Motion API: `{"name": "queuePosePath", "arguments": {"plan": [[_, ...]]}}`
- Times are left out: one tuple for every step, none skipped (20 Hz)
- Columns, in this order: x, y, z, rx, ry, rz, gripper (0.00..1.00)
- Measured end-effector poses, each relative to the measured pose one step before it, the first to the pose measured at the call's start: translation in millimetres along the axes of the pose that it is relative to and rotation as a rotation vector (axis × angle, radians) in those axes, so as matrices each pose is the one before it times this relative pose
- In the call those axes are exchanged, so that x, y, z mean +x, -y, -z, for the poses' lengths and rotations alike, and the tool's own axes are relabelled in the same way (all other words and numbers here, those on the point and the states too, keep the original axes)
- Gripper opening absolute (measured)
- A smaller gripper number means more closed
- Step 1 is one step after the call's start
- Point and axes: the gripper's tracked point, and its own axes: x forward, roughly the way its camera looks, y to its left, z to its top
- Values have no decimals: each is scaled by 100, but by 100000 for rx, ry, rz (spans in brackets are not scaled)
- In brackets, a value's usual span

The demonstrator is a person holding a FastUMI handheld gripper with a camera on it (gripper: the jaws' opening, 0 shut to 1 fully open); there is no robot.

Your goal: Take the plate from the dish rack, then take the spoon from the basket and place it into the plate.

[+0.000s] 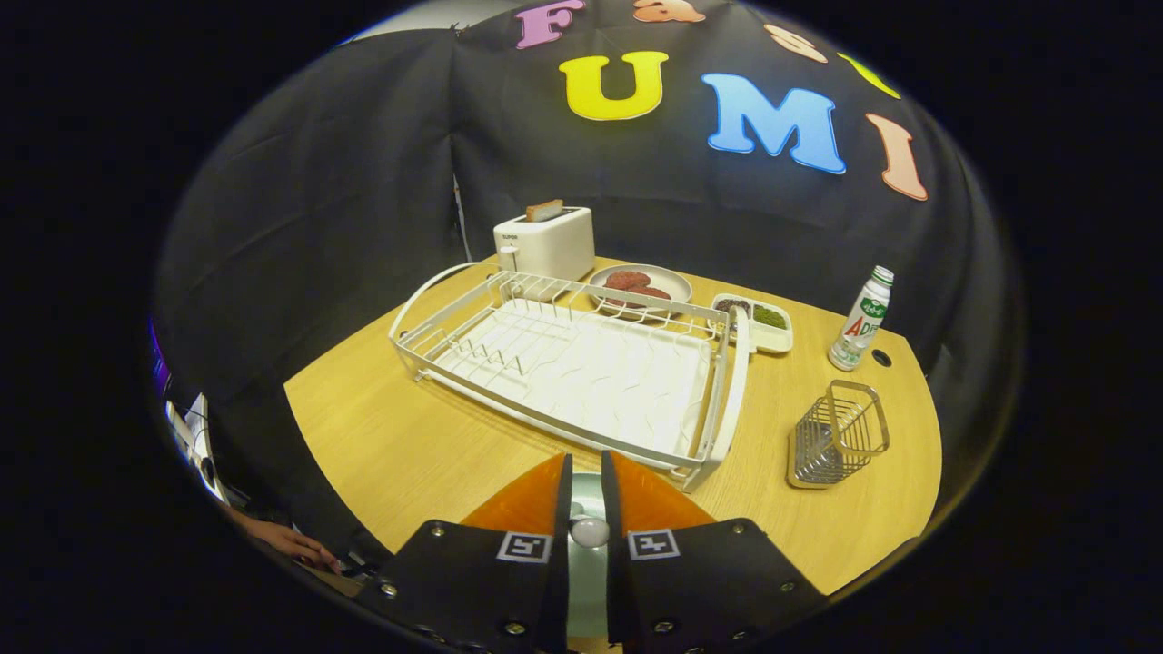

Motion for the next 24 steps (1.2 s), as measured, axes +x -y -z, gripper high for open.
{"name": "queuePosePath", "arguments": {"plan": [[-8, 211, 566, 396, -871, 984, 18], [112, 499, 466, 548, -959, 974, 20], [-237, 28, 295, 1426, -171, -615, 22], [-294, 562, 176, 472, -169, 1895, 22], [-543, 702, 66, -16, 364, 1815, 23], [-536, 582, -352, 96, 1465, 1832, 25], [-604, 828, -555, 391, 2606, 2023, 25], [-689, 689, -700, 619, 2565, 1286, 27], [-680, 725, -583, 691, 2687, 1782, 29], [-748, 1221, -1035, 738, 2931, 2556, 29], [-832, 1424, -1196, 969, 3211, 3157, 29], [-850, 1445, -1532, 1377, 3673, 3314, 29], [-835, 1451, -1918, 1647, 4720, 3392, 29], [-666, 1537, -2025, 1501, 4727, 3508, 29], [-506, 1553, -1851, 1177, 4266, 3459, 29], [-417, 1467, -1881, 1067, 4111, 3065, 29], [-319, 1392, -1786, 949, 3669, 2953, 29], [-119, 1254, -1519, 523, 2896, 2696, 29], [-217, 1067, -1292, 440, 2610, 1768, 29], [-269, 767, -1426, 938, 3011, 1257, 29], [-118, 830, -1394, 1141, 4749, 2506, 29], [-15, 1193, -1566, 1417, 7326, 3981, 51], [-147, 894, -1270, 772, 5101, 2327, 73], [144, -35, -206, 576, 1349, -671, 95]]}}
